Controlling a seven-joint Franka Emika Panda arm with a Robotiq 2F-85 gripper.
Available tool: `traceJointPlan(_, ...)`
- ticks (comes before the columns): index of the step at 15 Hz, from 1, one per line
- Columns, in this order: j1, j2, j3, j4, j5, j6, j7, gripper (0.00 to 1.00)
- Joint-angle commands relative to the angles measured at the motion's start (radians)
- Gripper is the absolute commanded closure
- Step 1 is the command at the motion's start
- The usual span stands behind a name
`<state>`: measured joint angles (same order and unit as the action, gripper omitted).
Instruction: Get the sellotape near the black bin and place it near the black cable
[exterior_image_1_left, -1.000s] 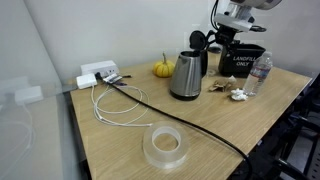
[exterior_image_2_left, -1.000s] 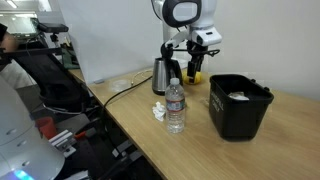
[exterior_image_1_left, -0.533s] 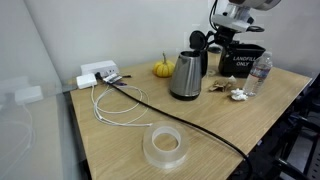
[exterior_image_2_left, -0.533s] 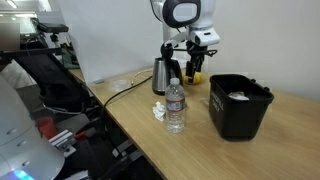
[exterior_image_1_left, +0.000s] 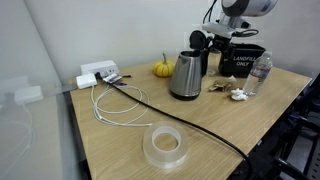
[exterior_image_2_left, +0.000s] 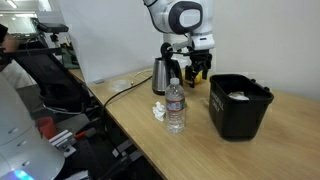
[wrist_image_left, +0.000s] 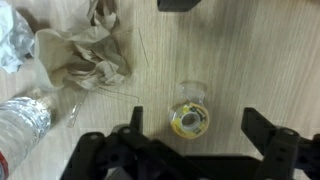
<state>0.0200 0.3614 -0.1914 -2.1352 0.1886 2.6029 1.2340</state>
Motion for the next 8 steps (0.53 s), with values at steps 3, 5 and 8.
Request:
traceJointPlan(3, 0.005, 0.095, 0.001, 0.074, -0.023, 0.072, 0.042, 0.00)
traceJointPlan(5, 0.011, 0.126, -0.007, 0.091, -0.030, 0.075, 0.044, 0.00)
traceJointPlan(8, 0.004, 0.153, 0.006, 0.107, -0.007, 0.064, 0.033, 0.00)
